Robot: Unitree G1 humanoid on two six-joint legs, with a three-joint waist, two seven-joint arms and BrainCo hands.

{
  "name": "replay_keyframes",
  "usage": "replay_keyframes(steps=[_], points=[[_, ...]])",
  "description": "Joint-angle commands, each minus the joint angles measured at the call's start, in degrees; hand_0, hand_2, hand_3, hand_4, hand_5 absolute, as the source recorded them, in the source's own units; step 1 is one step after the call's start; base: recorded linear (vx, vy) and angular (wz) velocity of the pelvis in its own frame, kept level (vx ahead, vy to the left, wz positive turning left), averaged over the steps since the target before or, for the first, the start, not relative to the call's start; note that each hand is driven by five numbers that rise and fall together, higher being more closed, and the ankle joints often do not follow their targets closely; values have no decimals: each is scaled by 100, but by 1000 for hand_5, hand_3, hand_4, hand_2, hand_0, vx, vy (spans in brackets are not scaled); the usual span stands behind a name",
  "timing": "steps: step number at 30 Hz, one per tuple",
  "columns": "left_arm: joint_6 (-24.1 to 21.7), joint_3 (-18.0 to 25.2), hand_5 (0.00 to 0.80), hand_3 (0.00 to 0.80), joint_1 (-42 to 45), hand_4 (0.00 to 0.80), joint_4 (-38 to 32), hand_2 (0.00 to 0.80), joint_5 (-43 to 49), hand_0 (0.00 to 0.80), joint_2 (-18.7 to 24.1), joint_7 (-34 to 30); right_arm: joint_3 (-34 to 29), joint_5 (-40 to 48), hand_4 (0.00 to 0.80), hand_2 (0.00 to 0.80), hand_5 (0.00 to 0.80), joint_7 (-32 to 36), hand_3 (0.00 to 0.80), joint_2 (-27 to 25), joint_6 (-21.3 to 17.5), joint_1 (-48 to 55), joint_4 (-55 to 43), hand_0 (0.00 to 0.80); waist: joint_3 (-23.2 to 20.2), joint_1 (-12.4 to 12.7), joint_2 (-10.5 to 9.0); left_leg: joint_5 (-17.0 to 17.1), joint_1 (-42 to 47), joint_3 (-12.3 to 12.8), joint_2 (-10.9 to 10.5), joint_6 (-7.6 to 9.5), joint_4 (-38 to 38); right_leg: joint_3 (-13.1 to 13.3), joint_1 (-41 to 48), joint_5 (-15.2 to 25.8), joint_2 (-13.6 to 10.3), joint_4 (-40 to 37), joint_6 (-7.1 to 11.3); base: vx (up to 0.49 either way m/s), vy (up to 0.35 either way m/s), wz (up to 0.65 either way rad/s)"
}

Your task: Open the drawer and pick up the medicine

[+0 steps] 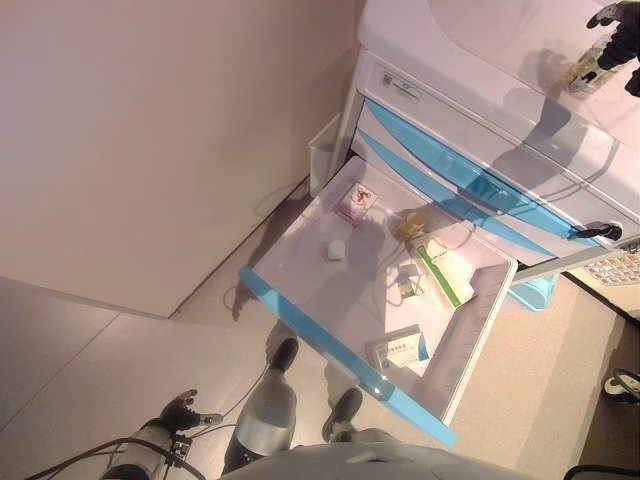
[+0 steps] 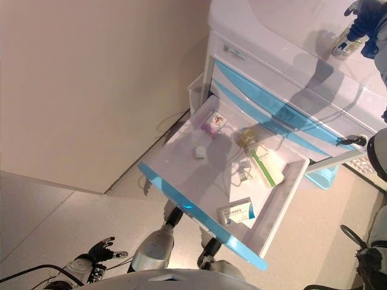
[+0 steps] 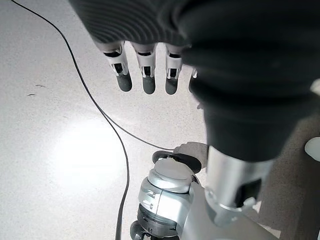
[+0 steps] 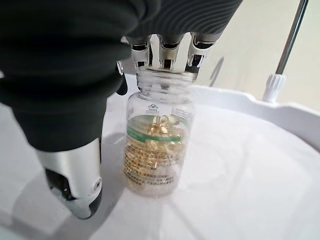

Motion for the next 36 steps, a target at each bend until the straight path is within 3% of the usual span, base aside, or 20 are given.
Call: replay_keyframes(steps=[1,13,20,23,27,33,36], points=[[-118,75,0,0,259,0,43,0,-104,0,257,-4,397,93,0,0,0,-557,0,-240,-82,-529,-94,0,-21,40,-96,-635,124,111,-321,141,7,78,-14,-292,13,471,124,0,0,0],[-71,94,0,0,269,0,92,0,-7,0,270,-6,160,730,0,0,0,-1065,0,-365,-327,-394,-364,0,-127,-49,-136,-714,247,188,-306,162,7,143,67,-262,20,435,173,-1,-8,-2],[-65,93,0,0,290,0,259,0,165,0,238,-6,-420,2174,0,0,0,-2046,0,-552,-646,-211,-1186,0,-298,-294,-144,-795,378,334,-291,184,7,290,102,-245,23,445,213,-17,-16,-8],[-38,66,0,0,280,0,397,0,273,0,175,-21,-1045,3196,0,0,0,-2675,0,-688,-721,123,-1766,0,-407,-467,-100,-864,489,452,-293,208,7,422,123,-248,23,465,230,-31,0,-21],[94,-15,0,0,162,0,599,0,468,0,13,-88,-2656,4467,0,0,0,-3574,0,-681,-1160,1172,-2086,0,-548,-748,42,-1016,666,656,-283,236,39,638,161,-251,17,485,266,-12,14,-28],[247,-356,0,0,-102,0,547,0,420,0,-130,-181,-4709,5082,0,0,0,-4493,0,-455,-1808,2877,-2208,0,-668,-1096,256,-1185,876,948,-258,298,62,999,184,-219,32,457,310,-28,7,-38],[385,-480,0,0,-219,0,431,0,411,0,-174,-273,-5415,4669,0,0,0,-4957,0,-234,-2024,3753,-2444,0,-687,-1259,342,-1213,914,1082,-236,301,45,1123,153,-165,34,414,344,-78,-18,-37]])
